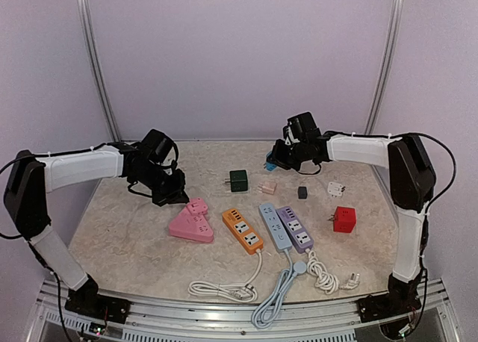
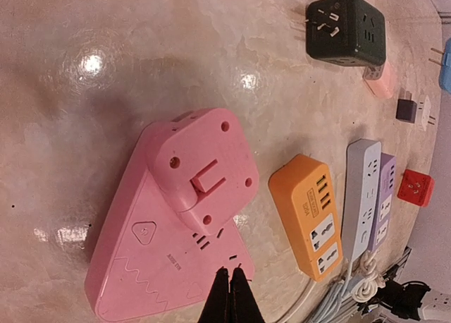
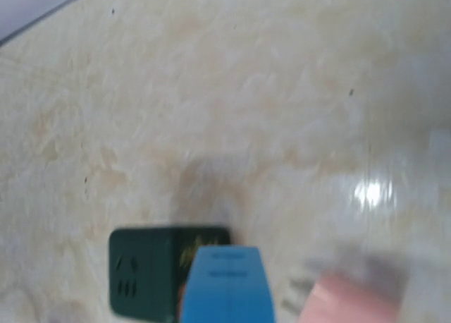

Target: Pull the plug off the socket

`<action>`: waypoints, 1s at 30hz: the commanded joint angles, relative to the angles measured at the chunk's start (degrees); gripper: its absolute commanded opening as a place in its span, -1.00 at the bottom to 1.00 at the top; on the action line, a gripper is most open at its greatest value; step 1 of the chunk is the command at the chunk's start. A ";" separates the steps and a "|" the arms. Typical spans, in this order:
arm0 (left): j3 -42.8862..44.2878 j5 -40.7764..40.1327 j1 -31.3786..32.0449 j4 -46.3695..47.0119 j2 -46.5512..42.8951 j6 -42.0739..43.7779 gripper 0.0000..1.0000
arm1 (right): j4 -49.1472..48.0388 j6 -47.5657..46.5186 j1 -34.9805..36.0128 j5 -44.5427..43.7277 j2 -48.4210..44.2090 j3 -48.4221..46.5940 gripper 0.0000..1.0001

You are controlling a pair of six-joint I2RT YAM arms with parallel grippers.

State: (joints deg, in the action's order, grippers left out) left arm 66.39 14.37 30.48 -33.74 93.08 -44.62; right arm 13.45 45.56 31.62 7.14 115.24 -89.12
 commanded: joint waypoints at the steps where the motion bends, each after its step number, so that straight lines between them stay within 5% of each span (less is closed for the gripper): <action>1: 1.78 -1.94 0.42 -3.07 2.07 -1.27 -1.00 | -6.76 -1.40 -3.35 8.48 5.29 0.00 -1.00; 8: 2.75 -3.28 0.46 -5.25 3.06 -2.76 -1.00 | -9.78 -1.17 -7.02 13.45 10.94 -1.35 -1.00; 12: 3.03 -3.85 0.77 -5.79 3.47 -3.63 -1.00 | -10.72 -1.18 -8.66 14.79 12.27 -0.83 -0.82; 22: 4.80 -4.91 2.20 -6.64 5.76 -5.18 -1.00 | -5.76 -4.18 -10.92 15.32 14.76 -2.45 0.01; 30: 5.10 -5.34 2.48 -6.87 6.41 -5.22 -1.00 | 2.87 -9.58 -10.53 5.18 10.25 -3.64 0.50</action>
State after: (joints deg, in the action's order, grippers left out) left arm 70.46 10.09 32.67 -39.29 98.65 -49.65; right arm 9.65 40.03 20.95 19.40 128.62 -91.44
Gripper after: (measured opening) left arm 0.003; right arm 0.699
